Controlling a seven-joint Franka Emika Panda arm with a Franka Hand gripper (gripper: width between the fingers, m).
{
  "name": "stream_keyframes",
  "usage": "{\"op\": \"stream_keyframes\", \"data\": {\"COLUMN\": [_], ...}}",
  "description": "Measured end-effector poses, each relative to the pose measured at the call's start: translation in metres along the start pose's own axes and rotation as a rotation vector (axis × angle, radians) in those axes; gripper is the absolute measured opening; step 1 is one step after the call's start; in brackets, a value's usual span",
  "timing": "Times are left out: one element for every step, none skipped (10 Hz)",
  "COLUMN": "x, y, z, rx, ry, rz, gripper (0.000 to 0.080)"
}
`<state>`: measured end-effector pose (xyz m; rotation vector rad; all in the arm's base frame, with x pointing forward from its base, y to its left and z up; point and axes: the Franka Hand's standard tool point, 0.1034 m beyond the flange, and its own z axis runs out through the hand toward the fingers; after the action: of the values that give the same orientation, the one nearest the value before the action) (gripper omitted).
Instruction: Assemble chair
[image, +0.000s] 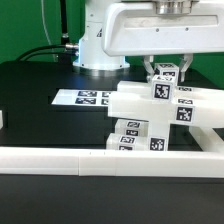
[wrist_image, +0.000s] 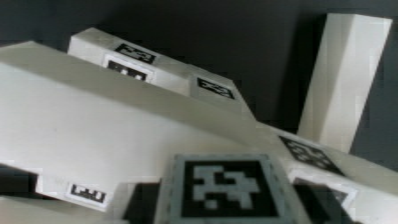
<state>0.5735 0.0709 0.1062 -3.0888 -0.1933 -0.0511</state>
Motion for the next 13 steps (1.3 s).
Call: {"op": "stream_keyframes", "data": {"x": [0.0000,0.0000,0.0000,-0.0003,-0.0006,-0.0013,-0.0009,-0.0008,-0.0008,-0.0007,-0.0007,-0.0006,-0.0005], "y": [0.0000,0.0000,0.0000,-0.0003,0.0000,-0.0002,-0.0005,-0.0005,-0.0005,-0.0006,-0.0007,-0.0008,-0.0013], "z": [0.0000,0.0000,0.0000,0.0003,0.0006,0.0006,0.0004,0.0004,0.0003,0.0003,0.0003,0.0003,0.0002], "rx": [0.000,0.000,0.000,0.008,0.012,0.024,0.033,0.034,0.035,0.037,0.039,0.042,0.048], "ry": [0.000,0.000,0.000,0.002,0.011,0.025,0.028,0.027,0.027,0.025,0.024,0.022,0.020], "rz": [0.017,0.040,0.040,0.192,0.352,0.485,0.584,0.633,0.668,0.752,0.824,0.890,0.959], "gripper": [0.0274,0.0274,0.0274,0.0274,0.0274,0.0274,0.0274,0.0274,0.0274,0.0274,0.0274,0.0274,0.0274]}}
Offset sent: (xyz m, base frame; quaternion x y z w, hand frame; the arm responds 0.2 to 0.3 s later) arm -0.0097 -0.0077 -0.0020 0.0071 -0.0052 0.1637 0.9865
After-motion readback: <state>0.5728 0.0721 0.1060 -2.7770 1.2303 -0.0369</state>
